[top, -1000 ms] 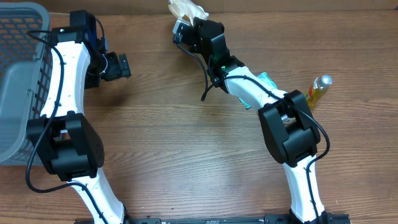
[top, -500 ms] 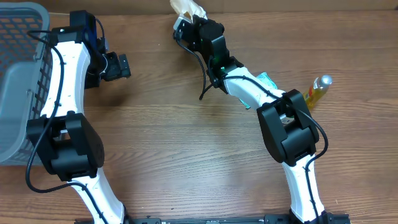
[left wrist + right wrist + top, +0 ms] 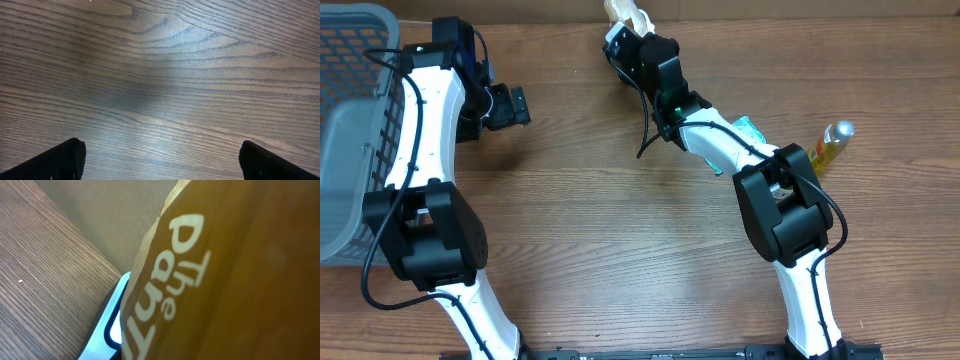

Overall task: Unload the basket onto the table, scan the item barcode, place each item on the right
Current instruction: 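Carry the Pantree bag to the white scanner and hold it there, then bring the Pantree bag back and lower it onto the table center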

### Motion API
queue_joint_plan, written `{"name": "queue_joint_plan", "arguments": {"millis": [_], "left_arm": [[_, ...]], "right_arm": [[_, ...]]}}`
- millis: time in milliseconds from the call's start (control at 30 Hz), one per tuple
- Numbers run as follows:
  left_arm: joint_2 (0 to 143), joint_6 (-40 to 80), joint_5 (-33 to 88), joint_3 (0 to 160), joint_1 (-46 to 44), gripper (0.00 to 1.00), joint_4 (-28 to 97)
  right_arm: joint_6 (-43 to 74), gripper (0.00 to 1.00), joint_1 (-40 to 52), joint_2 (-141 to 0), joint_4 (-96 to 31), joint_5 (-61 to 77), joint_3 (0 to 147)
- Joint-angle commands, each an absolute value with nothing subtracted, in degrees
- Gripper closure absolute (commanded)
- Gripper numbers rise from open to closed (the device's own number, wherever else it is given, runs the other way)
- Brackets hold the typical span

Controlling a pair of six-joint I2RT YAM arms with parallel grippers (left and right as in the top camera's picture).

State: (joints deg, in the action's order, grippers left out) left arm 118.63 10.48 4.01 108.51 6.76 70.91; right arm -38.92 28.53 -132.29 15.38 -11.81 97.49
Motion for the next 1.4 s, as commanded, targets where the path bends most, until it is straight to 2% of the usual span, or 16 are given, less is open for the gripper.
{"name": "queue_joint_plan", "arguments": {"millis": [0, 267, 433, 633, 800, 933, 1133, 1167, 1200, 1233, 1267, 1367], "left_arm": [[117.9, 10.3, 3.6, 108.9, 6.7, 0.01, 70.9], [117.9, 10.3, 3.6, 108.9, 6.7, 0.00, 70.9], [117.9, 10.3, 3.6, 108.9, 6.7, 0.01, 70.9], [117.9, 10.3, 3.6, 108.9, 6.7, 0.00, 70.9], [117.9, 10.3, 3.6, 108.9, 6.7, 0.00, 70.9], [117.9, 10.3, 3.6, 108.9, 6.7, 0.00, 70.9], [117.9, 10.3, 3.6, 108.9, 6.7, 0.00, 70.9], [117.9, 10.3, 3.6, 108.9, 6.7, 0.00, 70.9], [117.9, 10.3, 3.6, 108.9, 6.7, 0.00, 70.9], [117.9, 10.3, 3.6, 108.9, 6.7, 0.00, 70.9], [117.9, 10.3, 3.6, 108.9, 6.7, 0.00, 70.9], [117.9, 10.3, 3.6, 108.9, 6.7, 0.01, 70.9]], "right_arm": [[-37.2, 0.96, 28.3, -132.1, 15.5, -10.4, 98.4], [-28.2, 0.96, 28.3, -127.3, 16.1, -10.5, 98.4], [-20.1, 0.96, 28.3, -120.5, 9.5, -10.3, 98.4], [-10.3, 0.96, 28.3, -113.1, -13.2, -9.0, 98.4], [-10.3, 0.96, 28.3, -111.3, -38.0, 6.9, 98.4], [-10.7, 0.88, 28.3, -111.4, -58.4, 22.5, 98.3], [-10.7, 0.86, 28.3, -111.4, -71.0, 18.6, 97.8], [-10.7, 0.82, 28.2, -111.4, -71.7, 17.0, 97.7], [-10.7, 0.62, 28.2, -111.4, -71.9, 15.7, 97.6], [-10.7, 0.22, 28.1, -111.4, -71.9, 14.3, 97.5], [-10.7, 0.00, 28.1, -111.4, -71.9, 12.7, 97.5], [-10.1, 0.00, 27.9, -111.4, -71.7, 8.8, 97.5]]}}
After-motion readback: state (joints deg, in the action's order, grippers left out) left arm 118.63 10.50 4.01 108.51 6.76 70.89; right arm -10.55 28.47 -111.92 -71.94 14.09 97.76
